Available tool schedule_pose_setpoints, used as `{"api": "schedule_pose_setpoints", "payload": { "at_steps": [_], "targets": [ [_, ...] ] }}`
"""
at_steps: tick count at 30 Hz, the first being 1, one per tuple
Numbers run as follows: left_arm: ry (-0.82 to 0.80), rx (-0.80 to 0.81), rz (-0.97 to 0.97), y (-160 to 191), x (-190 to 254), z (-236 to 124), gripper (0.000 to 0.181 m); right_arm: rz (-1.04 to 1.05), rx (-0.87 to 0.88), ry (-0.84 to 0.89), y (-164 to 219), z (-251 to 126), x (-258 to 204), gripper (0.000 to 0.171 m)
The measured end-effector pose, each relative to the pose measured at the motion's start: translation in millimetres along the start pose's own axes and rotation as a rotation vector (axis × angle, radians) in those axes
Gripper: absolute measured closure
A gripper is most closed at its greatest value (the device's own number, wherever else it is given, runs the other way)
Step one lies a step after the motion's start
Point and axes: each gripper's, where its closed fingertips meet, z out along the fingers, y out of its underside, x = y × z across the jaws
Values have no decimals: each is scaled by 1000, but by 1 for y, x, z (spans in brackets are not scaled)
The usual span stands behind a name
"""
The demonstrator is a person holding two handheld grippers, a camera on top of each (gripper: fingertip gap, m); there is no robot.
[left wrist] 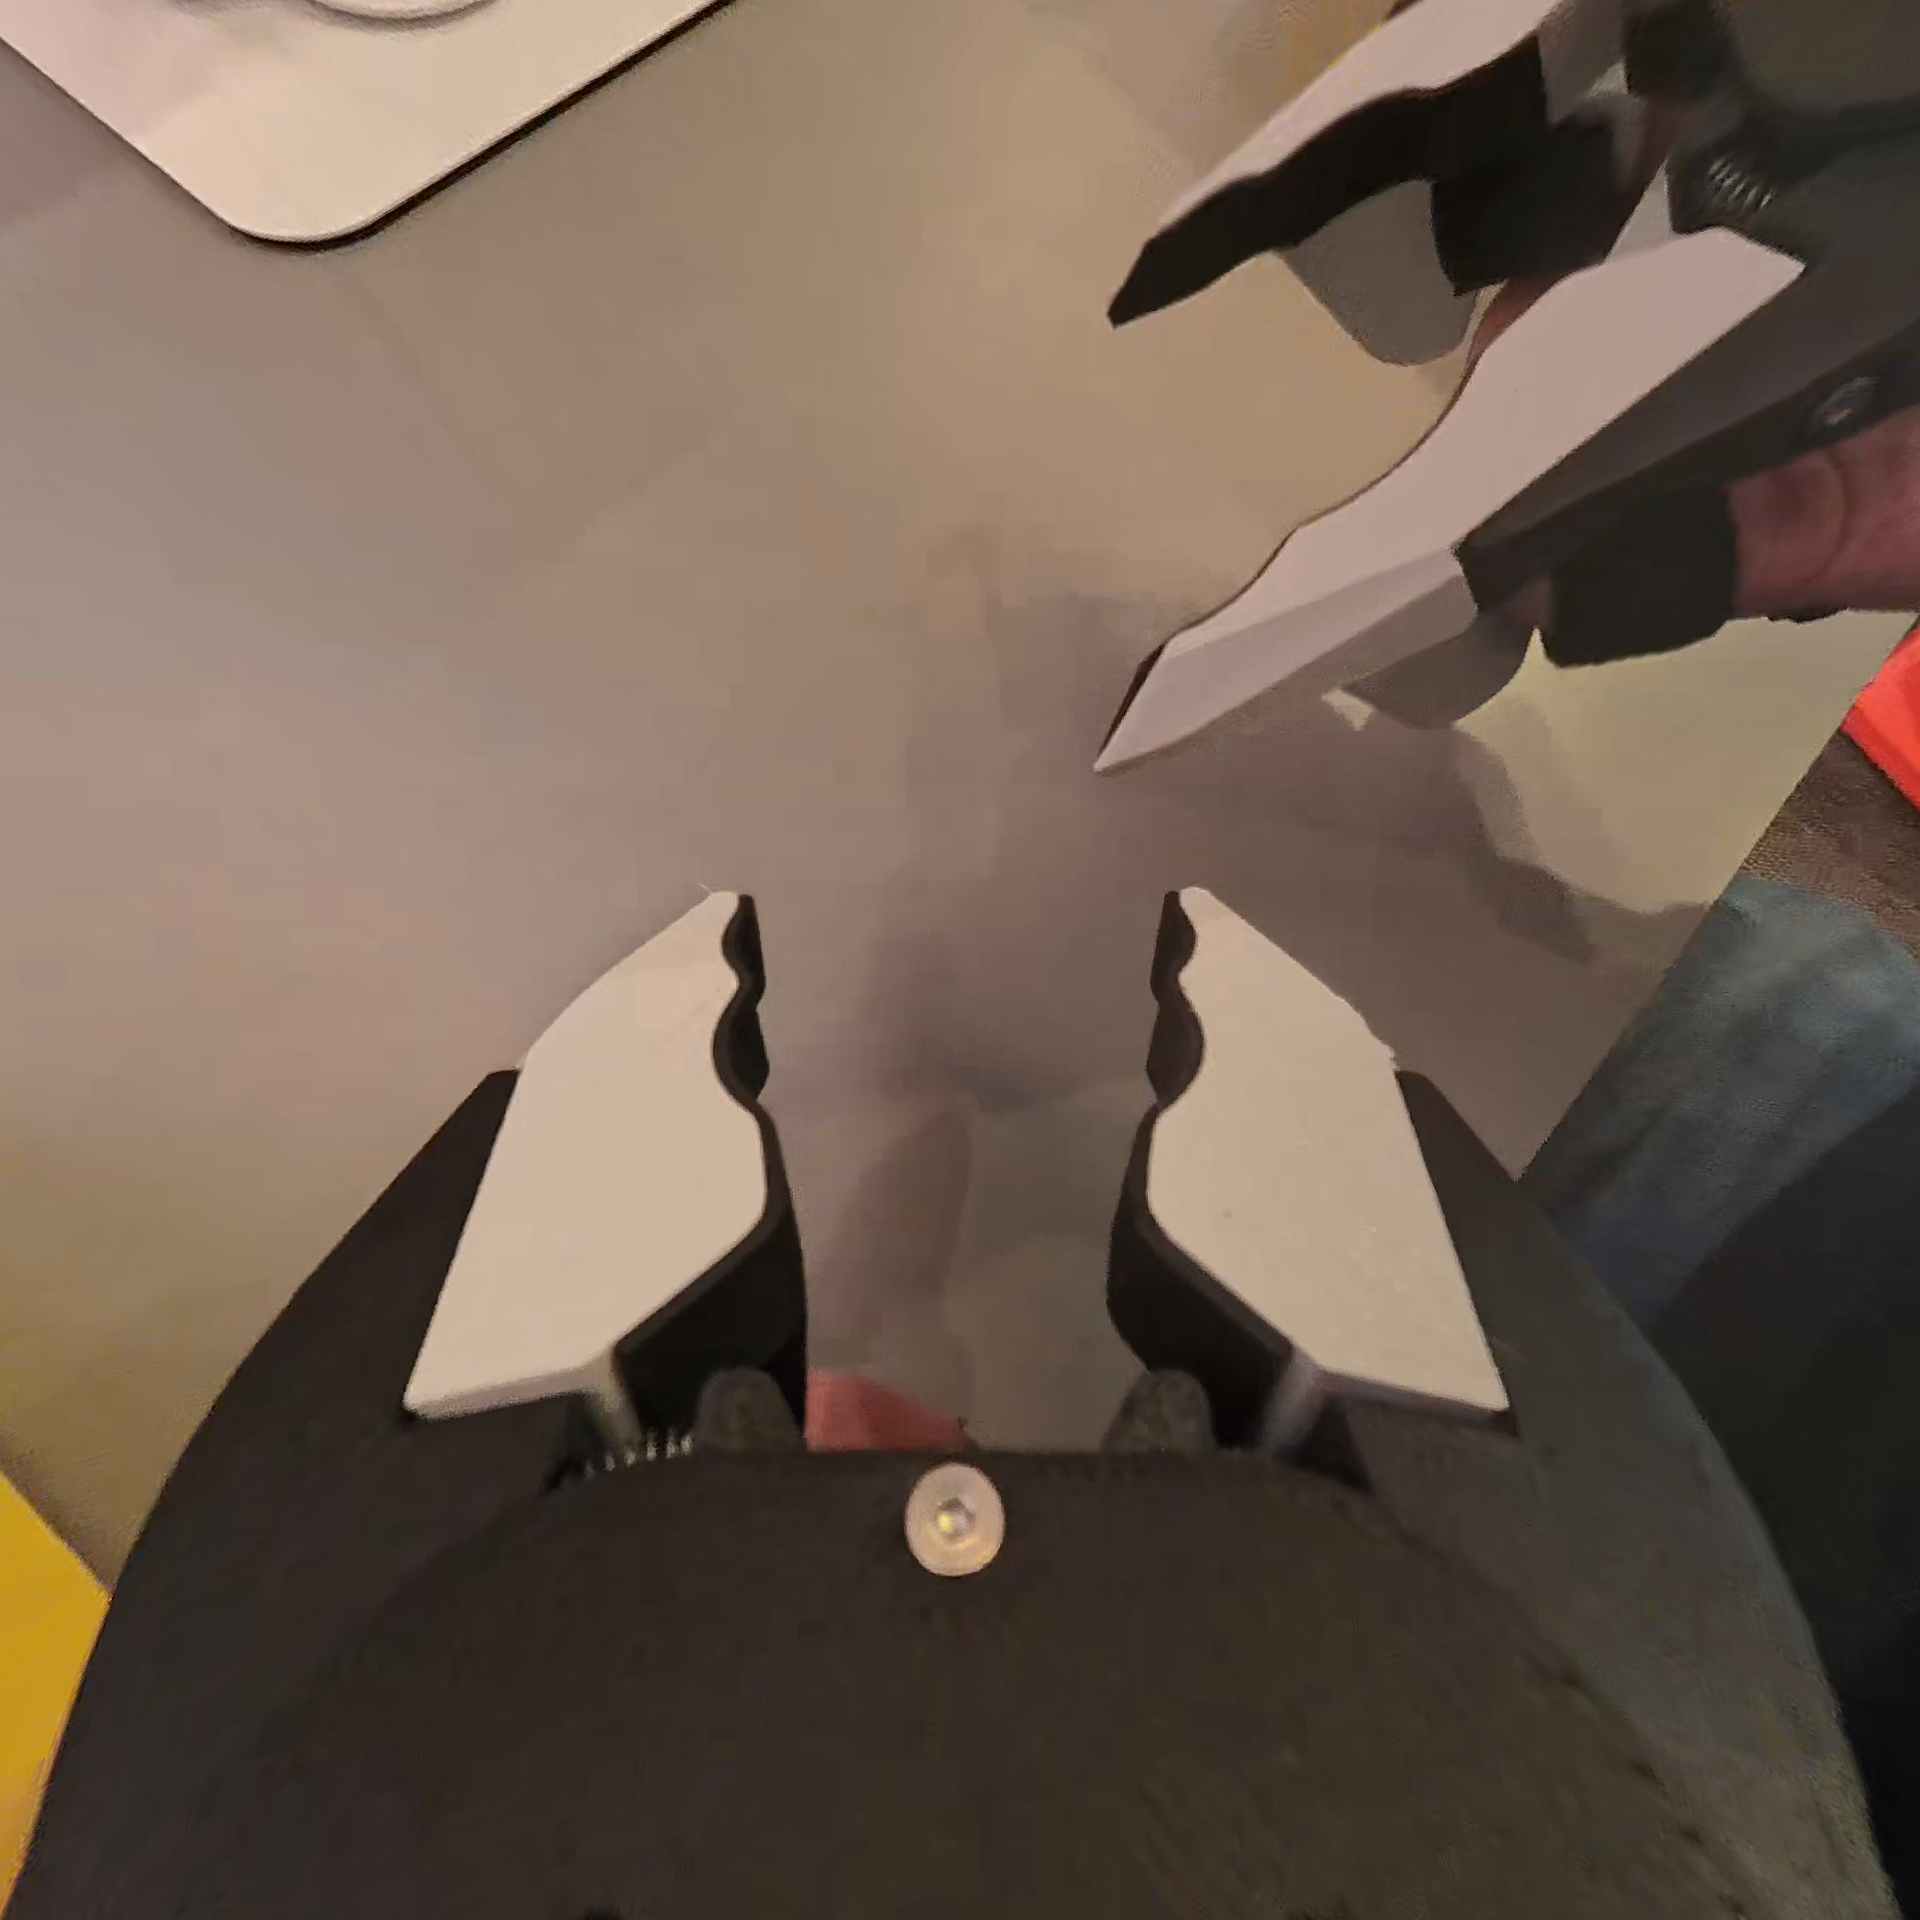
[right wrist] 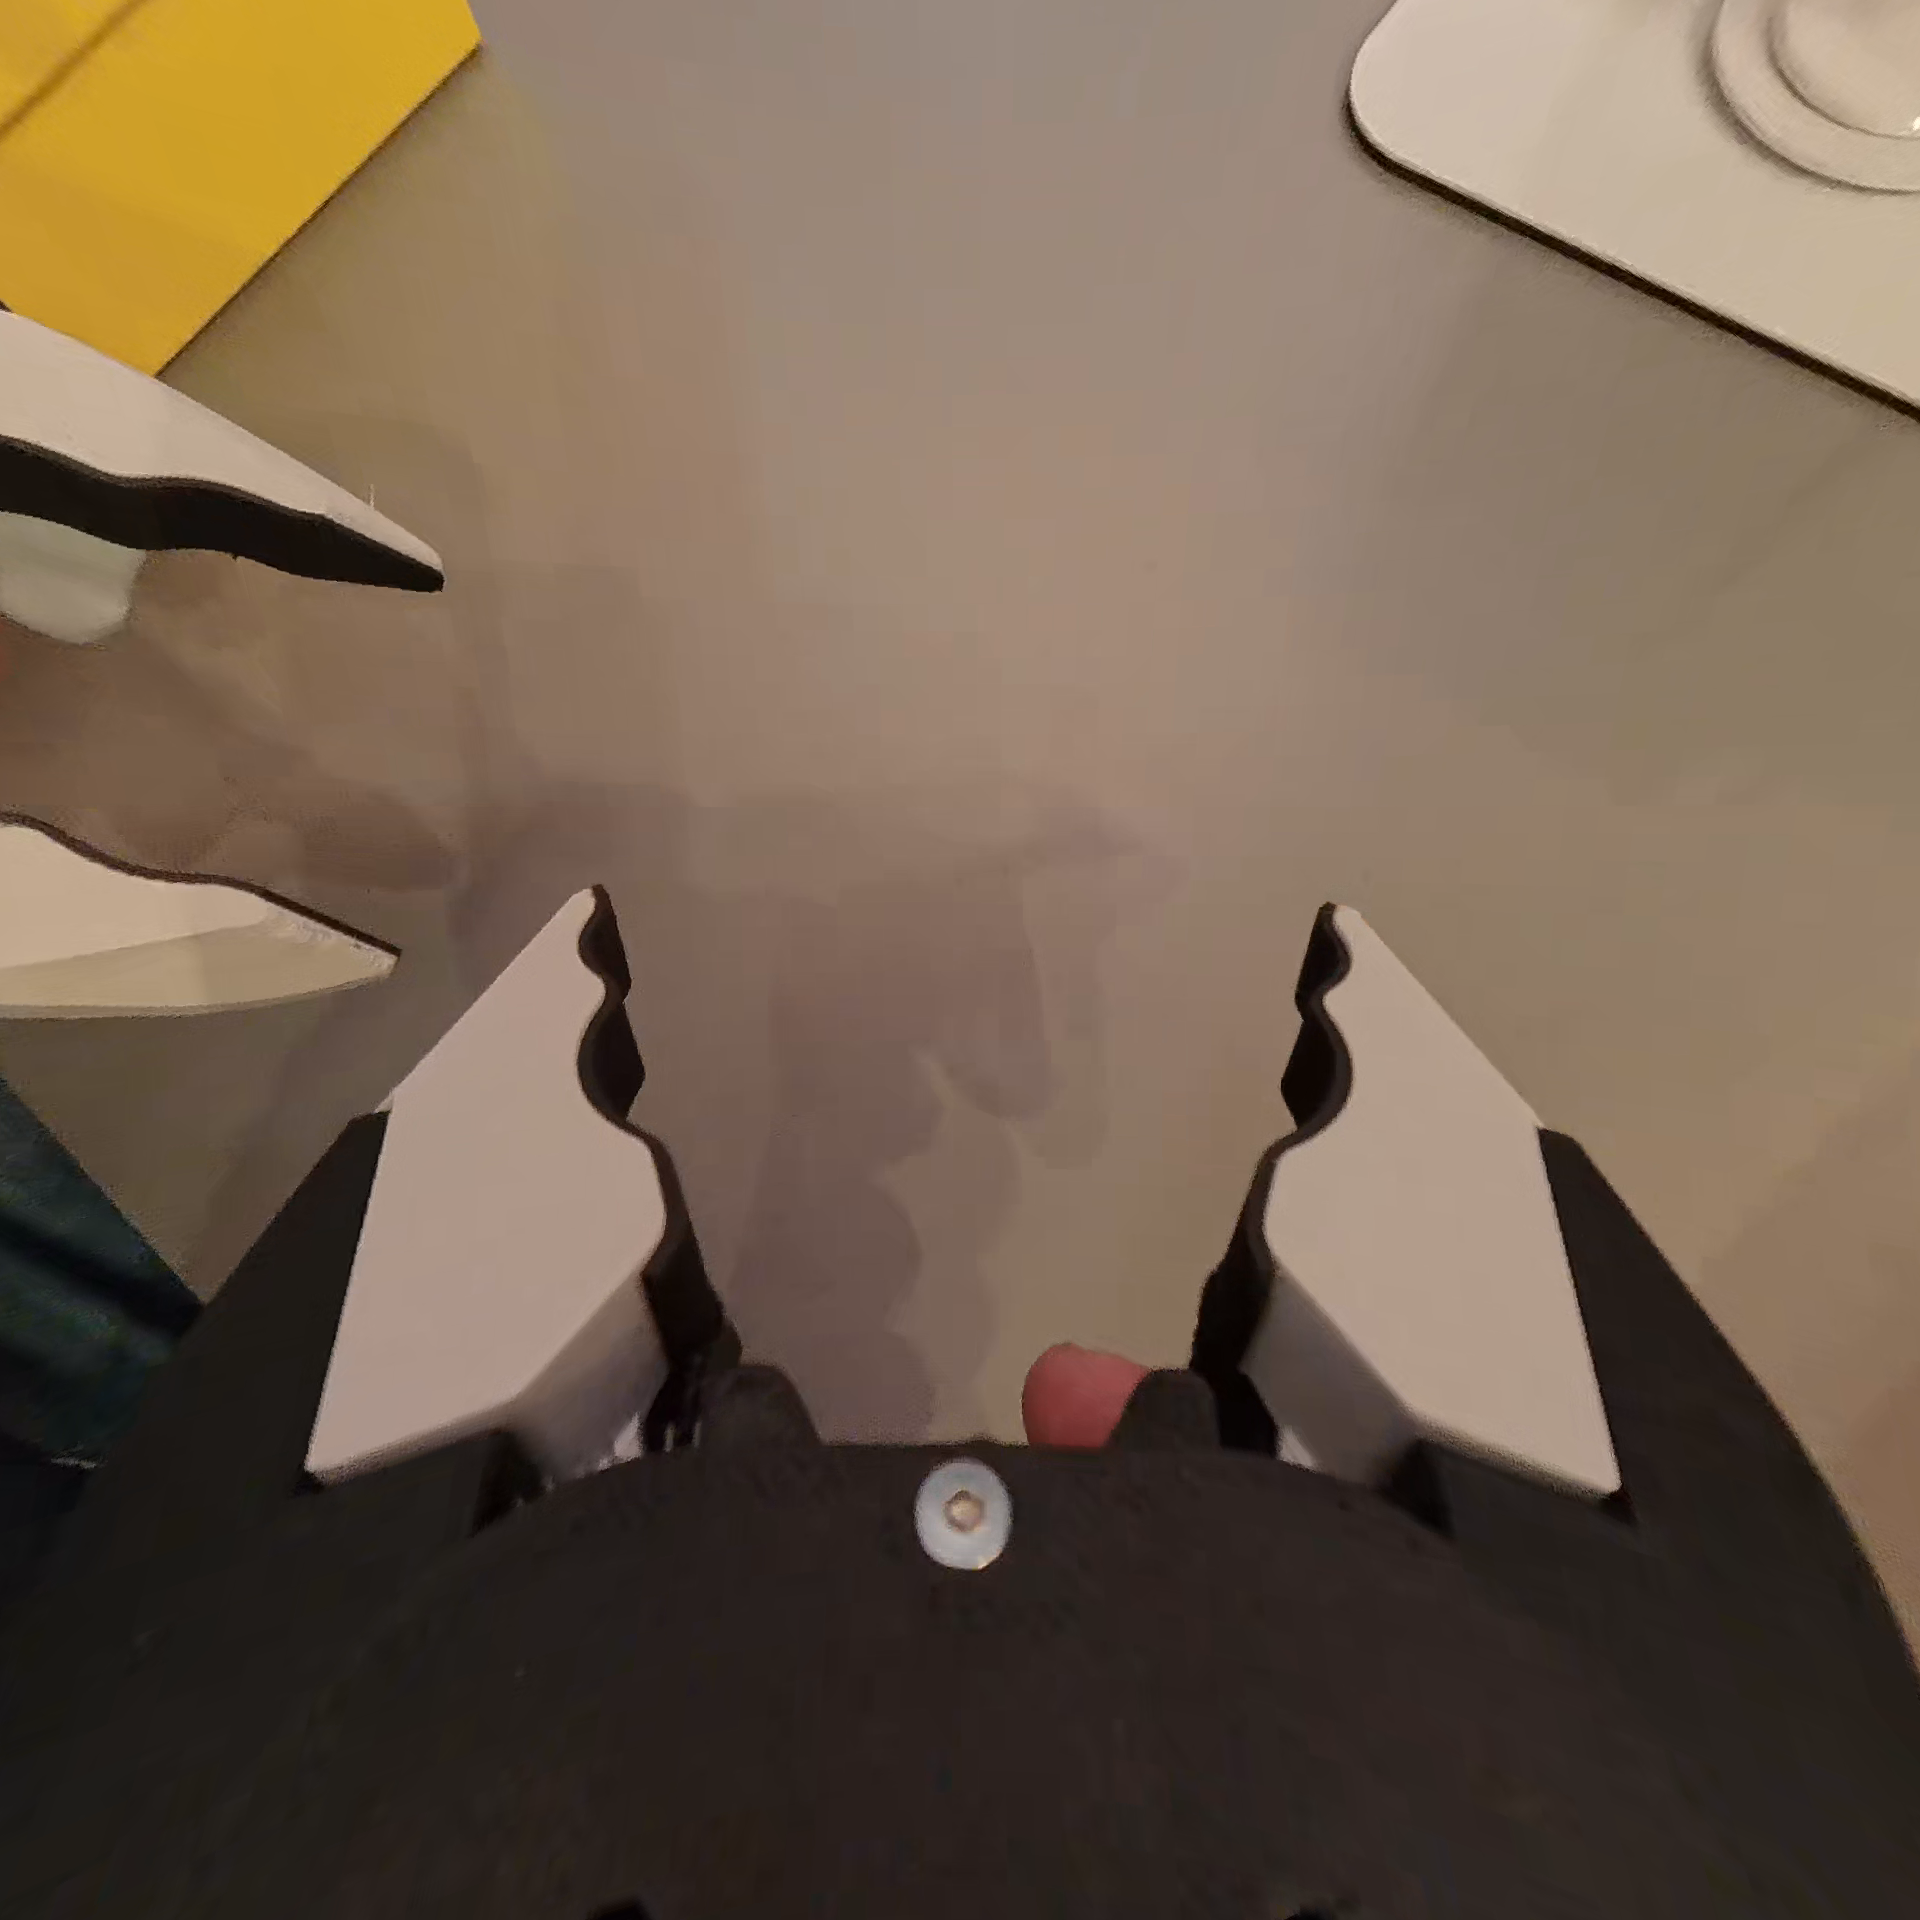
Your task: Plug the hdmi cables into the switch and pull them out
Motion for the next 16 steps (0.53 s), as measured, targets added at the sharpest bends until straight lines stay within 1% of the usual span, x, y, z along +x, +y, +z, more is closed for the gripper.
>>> {"api": "schedule_pose_setpoints", "payload": {
  "at_steps": [2,6,8,13,16],
  "targets": [
    [19,6,-11,-2,2,3,108,21,10,15,0,0,2,44],
    [-30,-17,38,-1,-7,9,104,58,49,2,1,-5,-6,44],
    [-37,-19,25,0,-9,9,102,32,38,-6,5,-5,-9,42],
    [-55,-23,39,1,-10,9,100,-76,7,96,12,-8,8,40],
    [-60,-32,38,4,-10,10,99,-113,-10,113,16,-8,8,37]
  ]
}}
